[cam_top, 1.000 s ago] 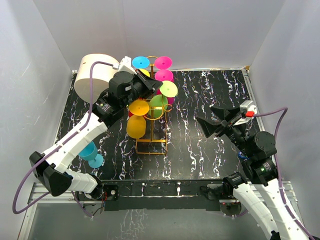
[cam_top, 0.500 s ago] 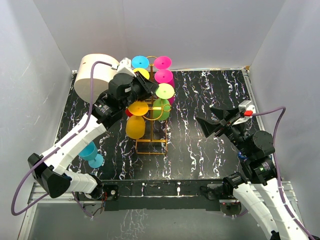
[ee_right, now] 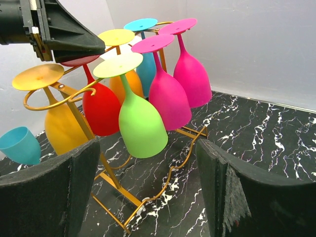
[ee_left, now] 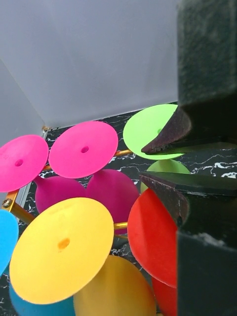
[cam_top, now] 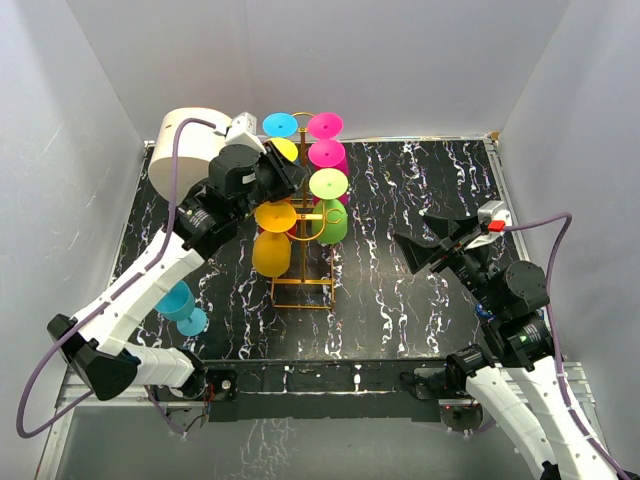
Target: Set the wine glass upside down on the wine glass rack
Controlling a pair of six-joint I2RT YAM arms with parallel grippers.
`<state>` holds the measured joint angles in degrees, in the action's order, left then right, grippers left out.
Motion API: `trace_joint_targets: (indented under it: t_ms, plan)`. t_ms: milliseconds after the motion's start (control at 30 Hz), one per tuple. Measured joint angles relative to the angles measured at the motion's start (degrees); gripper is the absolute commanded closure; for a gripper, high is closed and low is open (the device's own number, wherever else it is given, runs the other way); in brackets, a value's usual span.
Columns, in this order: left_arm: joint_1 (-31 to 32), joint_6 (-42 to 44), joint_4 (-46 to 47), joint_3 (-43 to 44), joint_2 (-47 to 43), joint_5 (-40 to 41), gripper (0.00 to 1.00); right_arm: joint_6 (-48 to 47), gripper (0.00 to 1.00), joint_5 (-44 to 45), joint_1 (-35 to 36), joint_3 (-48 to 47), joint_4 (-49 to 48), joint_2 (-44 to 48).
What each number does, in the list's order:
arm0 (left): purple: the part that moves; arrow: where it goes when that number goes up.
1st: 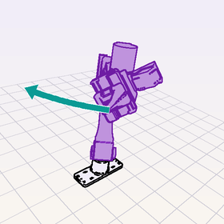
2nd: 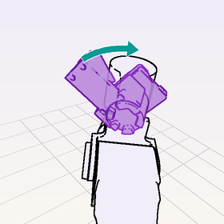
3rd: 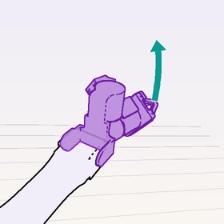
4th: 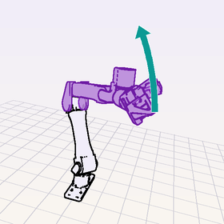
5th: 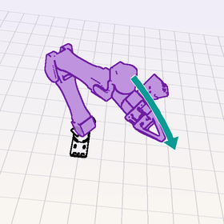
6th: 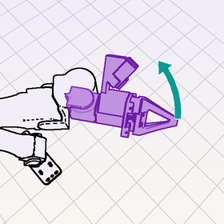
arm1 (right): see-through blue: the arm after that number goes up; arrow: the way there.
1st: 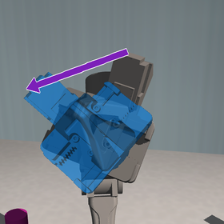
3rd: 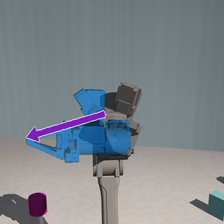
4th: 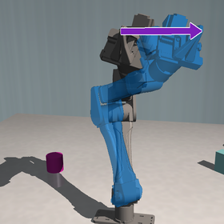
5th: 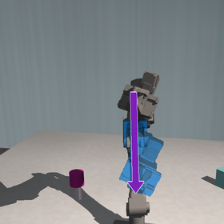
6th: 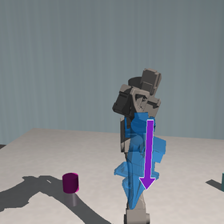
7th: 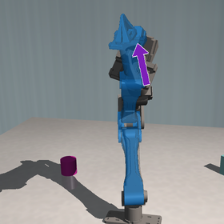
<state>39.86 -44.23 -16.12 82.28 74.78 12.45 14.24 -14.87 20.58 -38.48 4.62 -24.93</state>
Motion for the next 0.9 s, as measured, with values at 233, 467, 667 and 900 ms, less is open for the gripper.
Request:
trace_joint_targets:
  t_ms: [233,467,667,900]
  plan:
    - [0.0,1.9,-2.1,1.5,-0.9,0.6,0.72,0.0,0.24,0.2,0.0,0.0,0.0,0.0]
    - [0.0,4.6,-3.3,3.8,-2.5,-0.2,0.59,0.4,0.24,0.7,0.0,0.0,0.0,0.2]
    - [0.0,10.0,-10.2,5.7,-7.6,4.5,0.52,1.9,0.28,2.8,0.0,0.0,0.0,0.3]
    - [0.0,13.4,-24.8,1.7,-18.5,23.1,0.43,7.8,0.3,14.7,0.0,0.0,3.0,0.7]
